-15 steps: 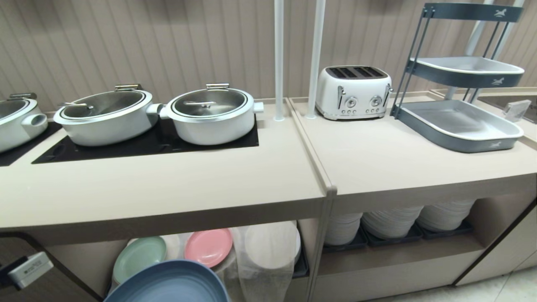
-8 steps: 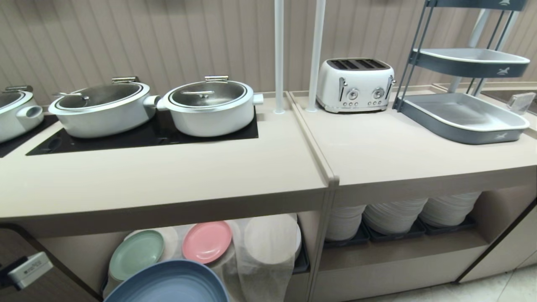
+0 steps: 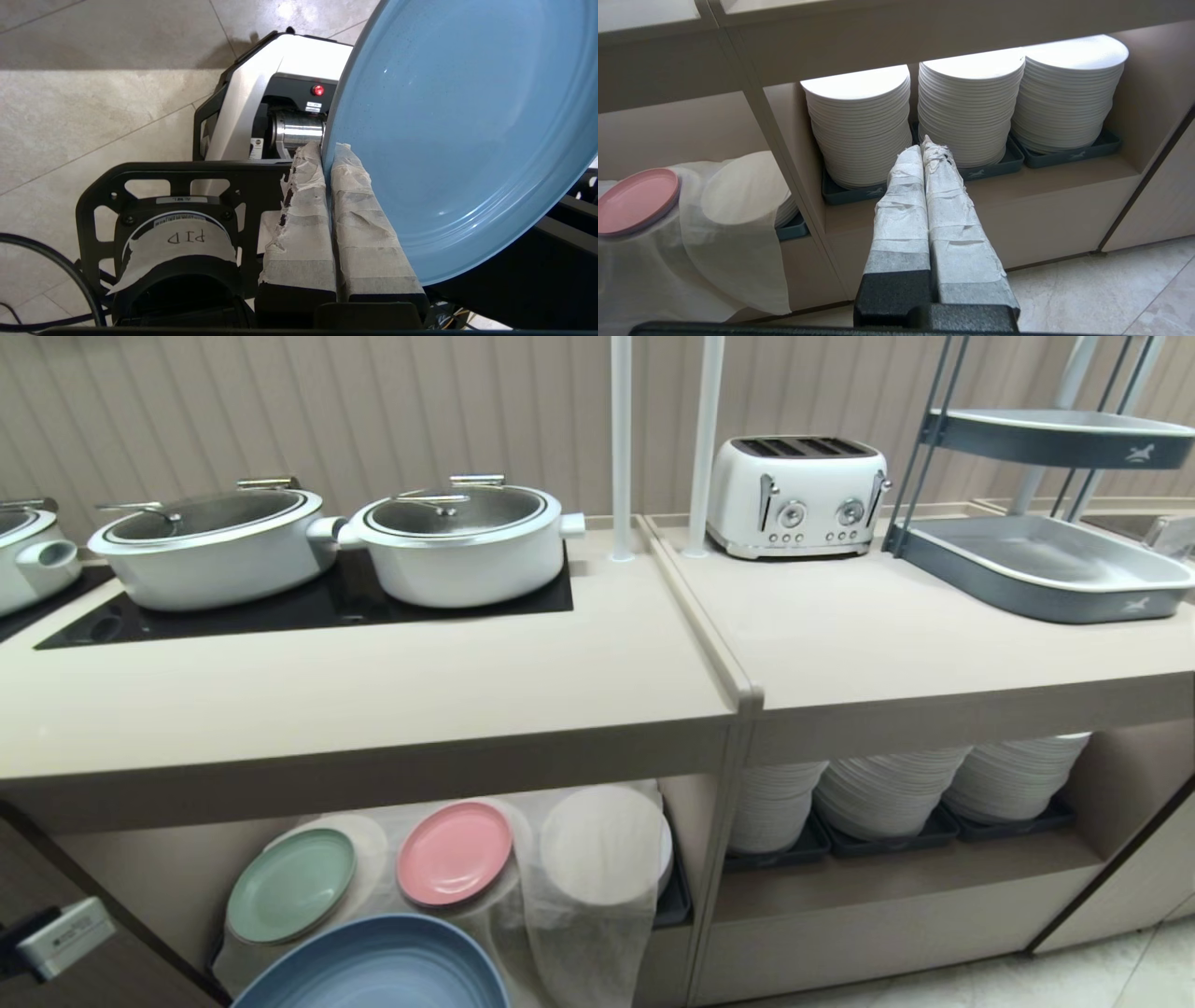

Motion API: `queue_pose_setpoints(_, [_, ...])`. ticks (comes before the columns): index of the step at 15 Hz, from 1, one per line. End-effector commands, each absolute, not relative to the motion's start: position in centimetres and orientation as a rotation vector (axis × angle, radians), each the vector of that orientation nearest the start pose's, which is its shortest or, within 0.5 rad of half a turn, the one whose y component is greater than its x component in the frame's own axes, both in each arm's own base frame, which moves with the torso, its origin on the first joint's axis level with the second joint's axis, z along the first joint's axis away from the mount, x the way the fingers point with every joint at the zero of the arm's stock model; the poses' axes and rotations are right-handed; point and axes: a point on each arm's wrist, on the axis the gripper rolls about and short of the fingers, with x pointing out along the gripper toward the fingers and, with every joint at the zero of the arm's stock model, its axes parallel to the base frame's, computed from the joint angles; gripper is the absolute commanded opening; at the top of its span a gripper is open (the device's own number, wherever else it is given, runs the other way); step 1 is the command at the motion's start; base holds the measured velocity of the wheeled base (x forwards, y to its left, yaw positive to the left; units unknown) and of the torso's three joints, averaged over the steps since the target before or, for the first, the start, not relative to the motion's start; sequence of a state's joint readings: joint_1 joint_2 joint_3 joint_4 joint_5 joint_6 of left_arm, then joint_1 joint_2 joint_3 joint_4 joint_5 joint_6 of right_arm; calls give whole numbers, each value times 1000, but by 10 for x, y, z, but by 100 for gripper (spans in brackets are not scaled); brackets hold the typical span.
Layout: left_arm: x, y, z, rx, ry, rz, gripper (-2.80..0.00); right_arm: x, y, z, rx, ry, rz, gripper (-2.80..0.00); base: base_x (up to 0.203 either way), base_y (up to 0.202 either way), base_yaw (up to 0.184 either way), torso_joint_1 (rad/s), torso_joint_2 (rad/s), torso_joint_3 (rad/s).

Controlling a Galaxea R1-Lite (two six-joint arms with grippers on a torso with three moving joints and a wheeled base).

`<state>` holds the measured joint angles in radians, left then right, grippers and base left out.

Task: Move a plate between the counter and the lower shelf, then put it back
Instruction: Put the plate in the cupboard

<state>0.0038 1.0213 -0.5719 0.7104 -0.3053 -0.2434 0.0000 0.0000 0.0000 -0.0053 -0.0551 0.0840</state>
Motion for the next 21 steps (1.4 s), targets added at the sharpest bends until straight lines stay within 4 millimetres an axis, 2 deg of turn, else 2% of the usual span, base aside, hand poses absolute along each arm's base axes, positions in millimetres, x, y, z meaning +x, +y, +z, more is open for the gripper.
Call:
queue_pose_setpoints(1, [74,-6,155,-397,1185,-125,-280,-23,-1,76,84,-7,-55,-280,0,0,0,-251,539,292])
queue_pose_setpoints(21, [74,-7,155,-399,1186,-127,-280,-23,-1,76,85,-7,-55,-280,0,0,0,-205,502,289])
